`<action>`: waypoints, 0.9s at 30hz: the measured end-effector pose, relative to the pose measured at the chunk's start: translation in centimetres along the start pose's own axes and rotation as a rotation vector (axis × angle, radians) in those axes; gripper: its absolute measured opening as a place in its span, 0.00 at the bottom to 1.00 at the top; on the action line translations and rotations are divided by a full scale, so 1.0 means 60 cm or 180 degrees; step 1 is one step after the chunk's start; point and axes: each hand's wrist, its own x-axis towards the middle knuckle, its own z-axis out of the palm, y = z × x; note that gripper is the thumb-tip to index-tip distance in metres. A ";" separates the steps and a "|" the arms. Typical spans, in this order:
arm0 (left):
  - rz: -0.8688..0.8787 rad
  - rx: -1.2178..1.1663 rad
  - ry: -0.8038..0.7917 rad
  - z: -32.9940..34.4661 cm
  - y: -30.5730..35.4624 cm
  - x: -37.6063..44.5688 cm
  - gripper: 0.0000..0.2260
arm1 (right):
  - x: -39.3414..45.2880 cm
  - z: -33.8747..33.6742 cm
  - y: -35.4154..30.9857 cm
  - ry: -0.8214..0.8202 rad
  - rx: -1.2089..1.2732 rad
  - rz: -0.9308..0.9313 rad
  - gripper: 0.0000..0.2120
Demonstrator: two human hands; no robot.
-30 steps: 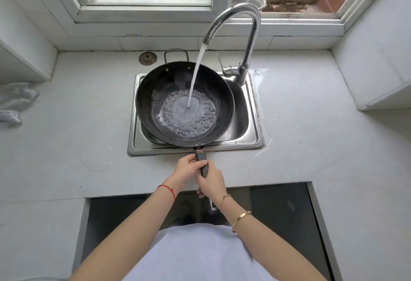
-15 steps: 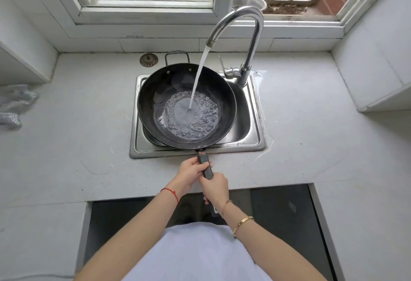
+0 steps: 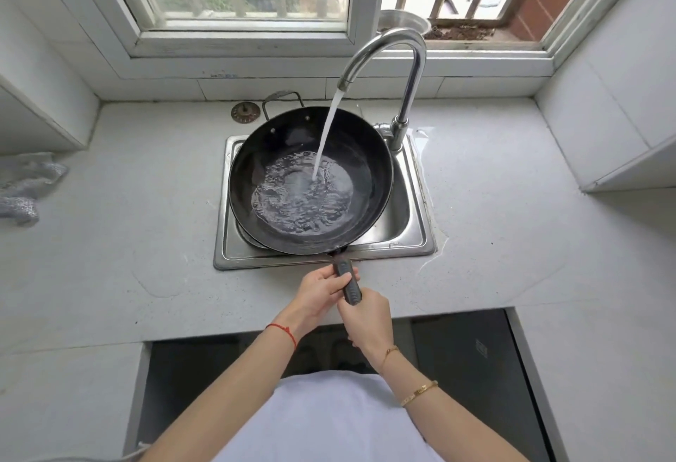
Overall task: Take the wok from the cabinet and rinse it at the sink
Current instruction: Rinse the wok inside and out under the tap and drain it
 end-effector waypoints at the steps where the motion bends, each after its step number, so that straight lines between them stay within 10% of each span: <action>1: 0.0050 -0.0005 -0.0040 0.003 0.003 -0.003 0.12 | -0.001 -0.006 -0.002 0.0025 -0.0012 -0.0044 0.16; 13: 0.0722 0.0529 0.0418 0.023 0.034 -0.040 0.12 | -0.018 -0.035 -0.035 -0.0523 0.0581 0.0071 0.10; 27: 0.0262 -0.0152 0.0020 0.032 0.010 -0.064 0.10 | -0.043 -0.027 -0.006 0.0055 -0.0333 -0.0437 0.11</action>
